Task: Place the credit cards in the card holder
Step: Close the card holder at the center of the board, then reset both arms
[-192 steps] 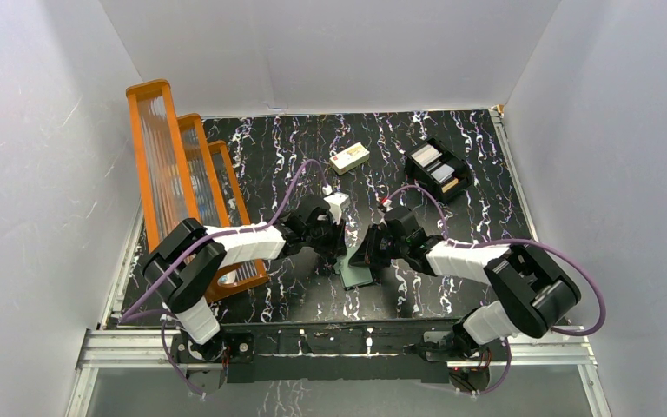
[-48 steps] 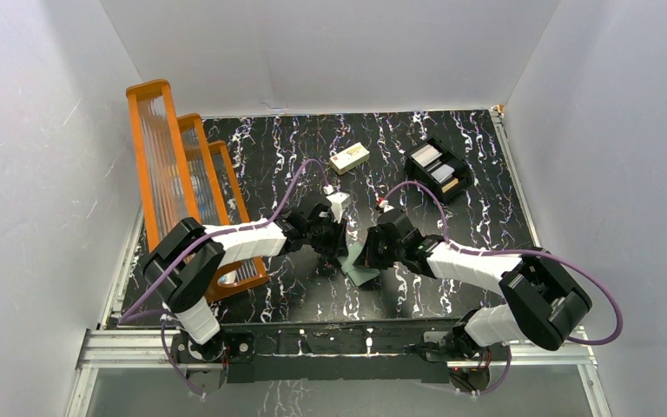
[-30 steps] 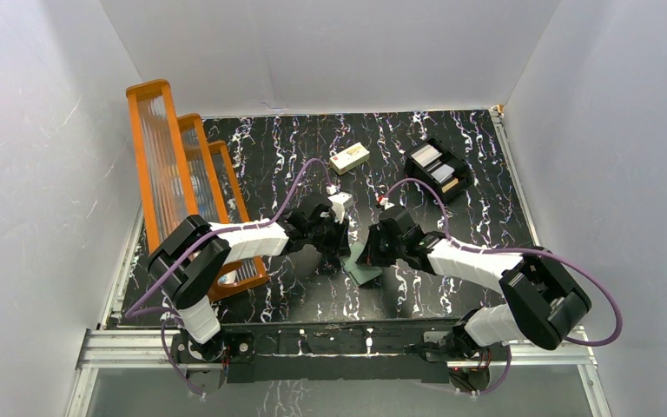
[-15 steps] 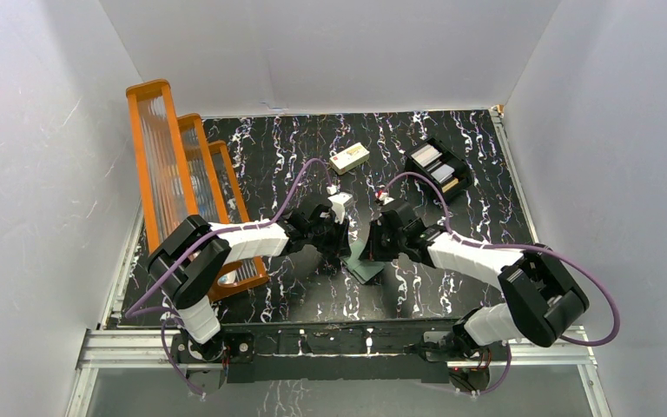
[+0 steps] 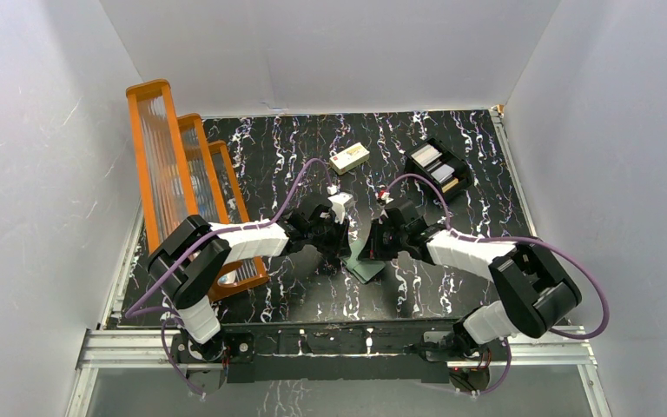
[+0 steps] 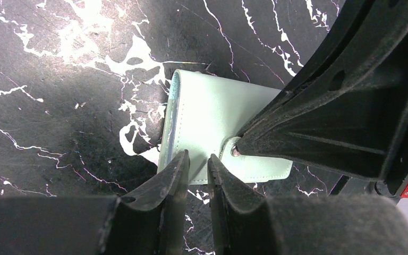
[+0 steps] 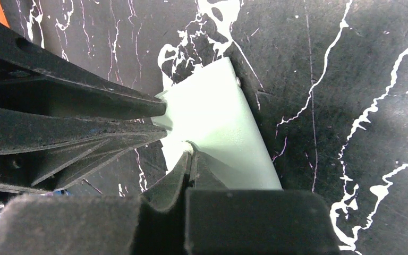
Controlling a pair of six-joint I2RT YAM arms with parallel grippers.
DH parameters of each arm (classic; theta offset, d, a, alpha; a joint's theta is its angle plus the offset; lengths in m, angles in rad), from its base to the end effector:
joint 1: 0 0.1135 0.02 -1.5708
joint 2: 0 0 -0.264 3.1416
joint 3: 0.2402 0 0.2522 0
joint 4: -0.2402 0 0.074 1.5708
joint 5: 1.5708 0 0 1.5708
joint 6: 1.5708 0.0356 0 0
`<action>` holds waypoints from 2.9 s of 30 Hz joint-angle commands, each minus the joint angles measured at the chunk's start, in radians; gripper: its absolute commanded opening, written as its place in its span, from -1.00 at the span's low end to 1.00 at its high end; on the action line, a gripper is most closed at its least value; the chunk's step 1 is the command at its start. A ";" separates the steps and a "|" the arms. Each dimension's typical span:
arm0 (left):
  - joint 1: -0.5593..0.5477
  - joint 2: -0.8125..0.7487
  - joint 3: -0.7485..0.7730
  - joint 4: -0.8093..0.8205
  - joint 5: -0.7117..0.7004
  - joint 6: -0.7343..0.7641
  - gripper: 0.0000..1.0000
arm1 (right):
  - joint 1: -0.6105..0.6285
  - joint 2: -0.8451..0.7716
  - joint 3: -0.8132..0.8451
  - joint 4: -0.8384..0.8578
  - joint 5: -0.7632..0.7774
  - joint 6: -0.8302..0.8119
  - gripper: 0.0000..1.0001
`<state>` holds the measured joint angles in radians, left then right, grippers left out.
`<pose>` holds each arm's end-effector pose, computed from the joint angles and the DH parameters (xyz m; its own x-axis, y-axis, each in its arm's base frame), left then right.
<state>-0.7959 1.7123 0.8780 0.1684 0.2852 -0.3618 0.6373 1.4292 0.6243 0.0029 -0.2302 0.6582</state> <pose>0.2386 -0.2580 0.1669 -0.7017 0.2311 -0.6739 0.6330 0.6363 -0.4409 0.2132 0.1680 0.1618 -0.8893 0.0826 -0.4497 -0.2058 0.8060 0.5550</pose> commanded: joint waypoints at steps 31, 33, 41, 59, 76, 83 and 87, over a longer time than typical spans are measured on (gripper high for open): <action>-0.005 0.012 -0.004 -0.106 -0.038 0.040 -0.61 | -0.041 -0.004 -0.087 -0.033 0.071 0.037 -1.00; -0.004 0.012 -0.004 -0.107 -0.038 0.039 -0.61 | -0.042 0.004 -0.087 -0.047 0.083 0.034 -1.00; -0.006 -0.009 -0.003 -0.111 -0.031 0.023 -0.60 | -0.041 0.017 -0.135 -0.069 0.124 0.050 -1.00; -0.026 -0.124 0.029 -0.094 -0.001 -0.077 -0.60 | -0.041 -0.058 -0.032 -0.080 0.013 0.074 -0.76; -0.025 -0.442 0.313 -0.473 -0.243 -0.004 0.06 | -0.041 -0.374 0.278 -0.418 0.120 -0.087 0.56; -0.024 -0.603 0.445 -0.603 -0.351 0.008 0.97 | -0.041 -0.504 0.505 -0.598 0.274 -0.135 0.97; -0.024 -0.690 0.466 -0.635 -0.368 -0.019 0.97 | -0.041 -0.567 0.551 -0.634 0.321 -0.120 0.97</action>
<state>-0.8200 1.1000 1.3090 -0.3737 -0.0334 -0.3679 0.5976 0.9112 1.1225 -0.5373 -0.0055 0.5495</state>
